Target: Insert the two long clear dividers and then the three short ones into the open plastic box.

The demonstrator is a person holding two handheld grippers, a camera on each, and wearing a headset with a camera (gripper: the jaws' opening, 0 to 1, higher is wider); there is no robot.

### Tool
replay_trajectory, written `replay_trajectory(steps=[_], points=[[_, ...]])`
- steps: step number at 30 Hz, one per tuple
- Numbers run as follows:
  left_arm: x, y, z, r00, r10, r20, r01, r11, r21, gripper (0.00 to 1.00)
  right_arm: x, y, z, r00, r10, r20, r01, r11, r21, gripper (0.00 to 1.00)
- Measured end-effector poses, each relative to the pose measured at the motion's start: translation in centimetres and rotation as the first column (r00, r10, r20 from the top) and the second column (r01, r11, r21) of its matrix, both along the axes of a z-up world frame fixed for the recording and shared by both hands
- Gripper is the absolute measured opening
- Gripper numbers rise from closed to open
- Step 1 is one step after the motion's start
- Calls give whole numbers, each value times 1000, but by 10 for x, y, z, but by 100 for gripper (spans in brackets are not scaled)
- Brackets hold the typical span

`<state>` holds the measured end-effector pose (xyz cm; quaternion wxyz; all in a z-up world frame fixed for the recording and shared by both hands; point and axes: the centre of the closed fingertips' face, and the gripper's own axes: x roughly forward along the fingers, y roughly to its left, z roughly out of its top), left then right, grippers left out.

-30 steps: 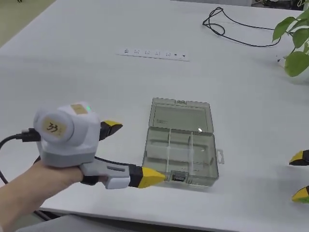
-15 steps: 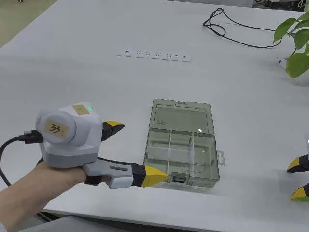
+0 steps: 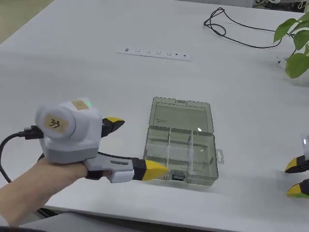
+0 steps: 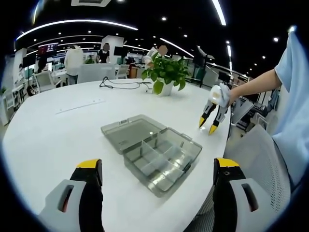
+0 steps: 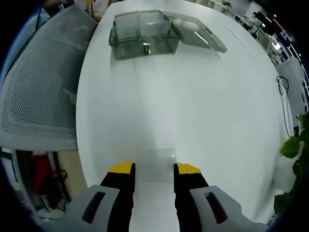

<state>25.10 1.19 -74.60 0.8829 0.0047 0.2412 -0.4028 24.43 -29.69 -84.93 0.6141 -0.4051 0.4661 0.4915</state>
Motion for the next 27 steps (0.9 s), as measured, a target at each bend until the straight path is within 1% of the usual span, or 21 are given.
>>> replay_trajectory(steps=[5, 8, 17, 19, 21, 23, 24, 25, 27], points=[[-1, 2, 0, 1000, 0, 0, 0, 1000, 3, 98, 1, 0, 0, 1000, -1, 7, 1, 1000, -4, 32], [-1, 2, 0, 1000, 1, -1, -1, 1000, 1, 98, 2, 3, 2, 1000, -2, 11, 2, 1000, 4, 32], [-1, 0, 0, 1000, 2, -8, -2, 1000, -11, 97, 7, 15, 13, 999, -1, 33, 0, 999, 33, 32], [-1, -1, 0, 1000, 6, -13, -7, 1000, -18, 96, 9, 19, 17, 999, 2, 46, -4, 999, 42, 32], [-1, -2, -2, 1000, 12, -27, -13, 1000, -21, 94, 12, 23, 23, 998, -6, 64, 2, 998, 59, 32], [2, -2, -2, 999, 21, -32, -21, 999, -29, 93, 14, 28, 28, 997, -6, 77, 1, 997, 75, 32], [4, -4, -1, 999, 28, -38, -30, 999, -40, 93, 16, 32, 32, 996, -3, 92, -5, 996, 87, 32], [5, -4, -2, 999, 29, -43, -31, 999, -42, 93, 17, 35, 35, 995, 0, 97, -9, 996, 93, 32], [6, -7, -2, 998, 27, -53, -30, 998, -46, 93, 21, 41, 43, 992, 7, 124, -21, 994, 107, 32]])
